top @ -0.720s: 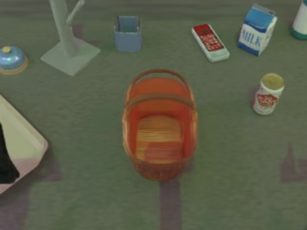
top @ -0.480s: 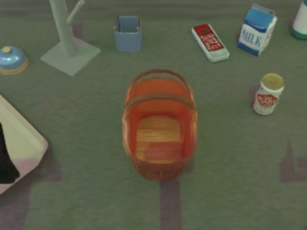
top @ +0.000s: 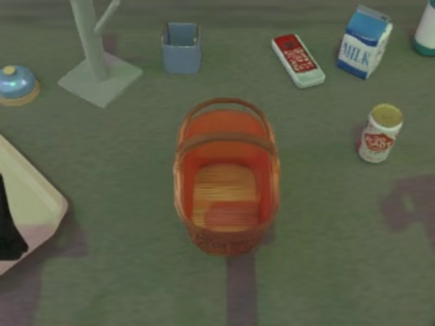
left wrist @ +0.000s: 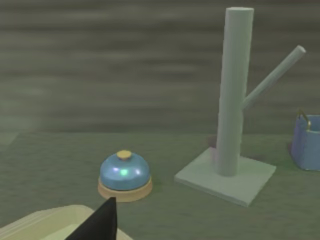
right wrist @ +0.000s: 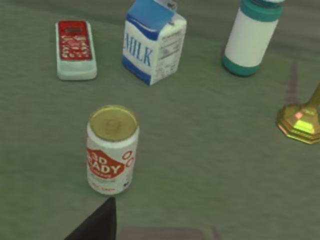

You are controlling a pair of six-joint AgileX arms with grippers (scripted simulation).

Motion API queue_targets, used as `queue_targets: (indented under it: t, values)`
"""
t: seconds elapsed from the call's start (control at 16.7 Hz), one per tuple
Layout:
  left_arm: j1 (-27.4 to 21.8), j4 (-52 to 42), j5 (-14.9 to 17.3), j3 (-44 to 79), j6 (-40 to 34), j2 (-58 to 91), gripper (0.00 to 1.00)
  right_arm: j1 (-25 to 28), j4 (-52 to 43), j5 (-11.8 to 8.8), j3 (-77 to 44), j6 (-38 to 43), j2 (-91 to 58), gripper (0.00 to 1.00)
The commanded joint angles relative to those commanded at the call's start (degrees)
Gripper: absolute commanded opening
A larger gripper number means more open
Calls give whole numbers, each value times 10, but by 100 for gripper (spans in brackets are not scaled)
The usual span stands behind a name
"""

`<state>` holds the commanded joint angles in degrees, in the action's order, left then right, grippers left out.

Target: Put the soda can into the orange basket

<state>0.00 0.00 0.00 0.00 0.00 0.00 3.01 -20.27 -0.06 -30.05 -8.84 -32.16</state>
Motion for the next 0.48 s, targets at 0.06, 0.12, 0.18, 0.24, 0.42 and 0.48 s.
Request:
queue_targets:
  t: [0.06, 0.12, 0.18, 0.24, 0.42, 0.48]
  values:
    - [0, 0, 0, 0, 0, 0, 100, 5, -33, 0, -53, -14, -60, 100]
    - [0, 0, 0, 0, 0, 0, 100, 10, -67, 0, -109, -29, -122, 100]
    - [0, 0, 0, 0, 0, 0, 100, 15, -101, 0, -165, -44, -187, 100]
    - [0, 0, 0, 0, 0, 0, 100, 20, -136, 0, -223, -59, -252, 100]
    - [0, 0, 0, 0, 0, 0, 100, 35, -241, -1, -398, -105, -451, 100]
    - [0, 0, 0, 0, 0, 0, 100, 39, -275, -1, -455, -119, -516, 100]
